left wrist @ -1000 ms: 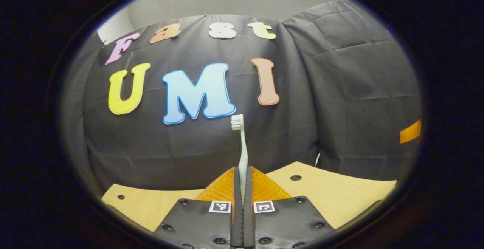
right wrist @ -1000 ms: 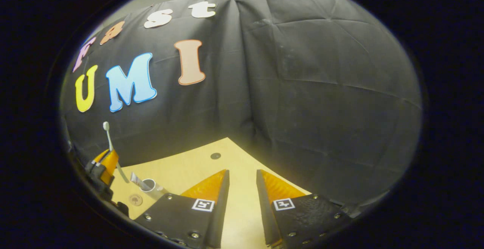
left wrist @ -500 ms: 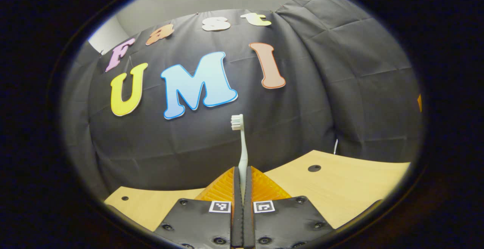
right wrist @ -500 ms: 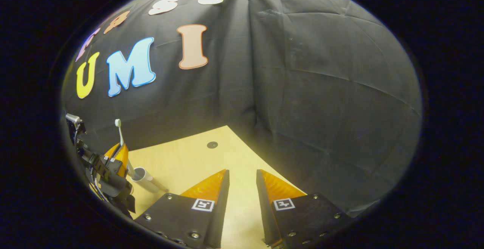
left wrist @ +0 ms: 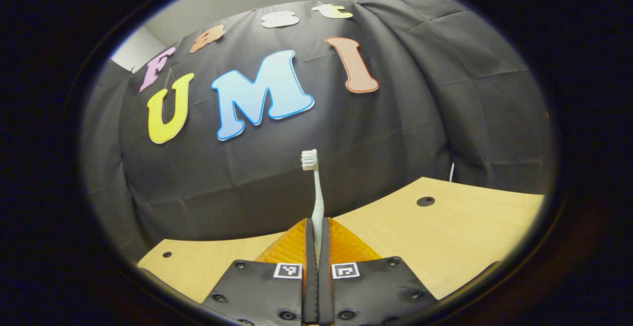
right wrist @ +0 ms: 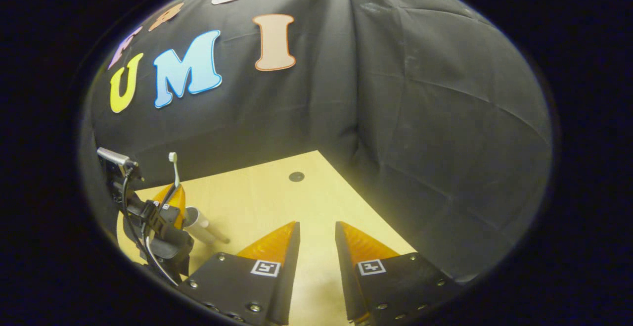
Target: Put the toothbrush and toothpaste on the desktop into the cup, then pick up the cup and place it on the coaster on the desktop.
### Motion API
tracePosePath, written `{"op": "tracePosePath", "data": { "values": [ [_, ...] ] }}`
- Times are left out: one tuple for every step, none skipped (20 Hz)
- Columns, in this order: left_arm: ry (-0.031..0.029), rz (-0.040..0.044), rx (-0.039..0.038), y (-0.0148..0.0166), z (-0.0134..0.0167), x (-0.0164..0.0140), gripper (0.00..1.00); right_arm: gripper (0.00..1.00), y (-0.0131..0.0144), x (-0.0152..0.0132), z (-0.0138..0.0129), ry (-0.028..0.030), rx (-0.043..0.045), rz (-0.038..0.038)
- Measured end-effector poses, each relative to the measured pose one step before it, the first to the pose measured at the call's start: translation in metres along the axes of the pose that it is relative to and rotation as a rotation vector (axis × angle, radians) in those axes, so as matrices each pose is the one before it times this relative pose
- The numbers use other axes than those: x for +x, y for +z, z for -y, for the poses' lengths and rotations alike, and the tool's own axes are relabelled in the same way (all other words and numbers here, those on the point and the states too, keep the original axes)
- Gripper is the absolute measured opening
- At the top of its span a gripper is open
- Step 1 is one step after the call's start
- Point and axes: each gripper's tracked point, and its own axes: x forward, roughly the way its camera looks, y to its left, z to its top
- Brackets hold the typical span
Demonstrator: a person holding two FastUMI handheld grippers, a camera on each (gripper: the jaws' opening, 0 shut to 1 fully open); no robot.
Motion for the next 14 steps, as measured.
{"op": "tracePosePath", "data": {
  "values": [
    [-0.00081, -0.01081, -0.00425, -0.00629, 0.00067, 0.00095, 0.07, 0.42, 0.00010, 0.00203, -0.00227, 0.00365, -0.00055, -0.00411],
    [-0.00165, -0.01346, -0.00546, -0.00594, 0.00182, 0.00054, 0.07, 0.42, -0.00132, 0.00120, -0.00146, 0.00135, -0.00090, -0.00518],
    [-0.00249, -0.01450, -0.00660, -0.00691, 0.00191, 0.00016, 0.07, 0.39, -0.00134, 0.00034, -0.00139, 0.00150, -0.00138, -0.00390],
    [-0.00134, -0.01705, -0.00564, -0.00754, -0.00006, 0.00007, 0.07, 0.42, 0.00000, 0.00041, -0.00036, 0.00117, -0.00285, -0.00204],
    [-0.00510, -0.01459, -0.01021, -0.00652, 0.00124, 0.00006, 0.07, 0.42, 0.00061, 0.00022, -0.00105, 0.00055, -0.00319, -0.00189],
    [-0.00792, -0.00944, -0.01426, -0.00346, 0.00133, -0.00185, 0.08, 0.42, -0.00154, 0.00062, 0.00003, -0.00009, -0.00189, -0.00251],
    [-0.00124, 0.00074, -0.00941, -0.00160, -0.00191, -0.00057, 0.08, 0.42, 0.00031, -0.00030, 0.00027, -0.00045, -0.00019, -0.00305],
    [-0.00047, 0.00908, -0.01016, 0.00251, -0.00027, -0.00134, 0.09, 0.42, -0.00076, 0.00101, 0.00031, 0.00018, -0.00066, -0.00292],
    [0.01096, 0.00607, -0.00491, 0.00318, -0.00296, -0.00252, 0.12, 0.39, 0.00053, 0.00105, -0.00113, 0.00086, -0.00069, -0.00168],
    [0.00284, 0.00606, -0.00640, 0.00269, -0.00131, -0.00106, 0.15, 0.42, 0.00046, 0.00071, -0.00087, 0.00043, 0.00046, -0.00208],
    [0.00001, -0.00205, -0.00626, -0.00043, 0.00114, -0.00166, 0.16, 0.39, 0.00017, -0.00014, -0.00129, 0.00186, 0.00115, -0.00133],
    [-0.00103, -0.00149, -0.00445, 0.00181, 0.00080, -0.00216, 0.26, 0.39, -0.00149, -0.00050, 0.00001, 0.00222, 0.00055, 0.00013],
    [0.00174, 0.00175, -0.00241, 0.00176, 0.00044, -0.00221, 0.26, 0.39, 0.00064, -0.00036, -0.00166, 0.00416, -0.00054, -0.00154],
    [0.00030, 0.00530, -0.00126, 0.00243, 0.00121, -0.00157, 0.29, 0.42, -0.00025, 0.00060, -0.00190, 0.00361, -0.00119, -0.00196]
  ]
}}
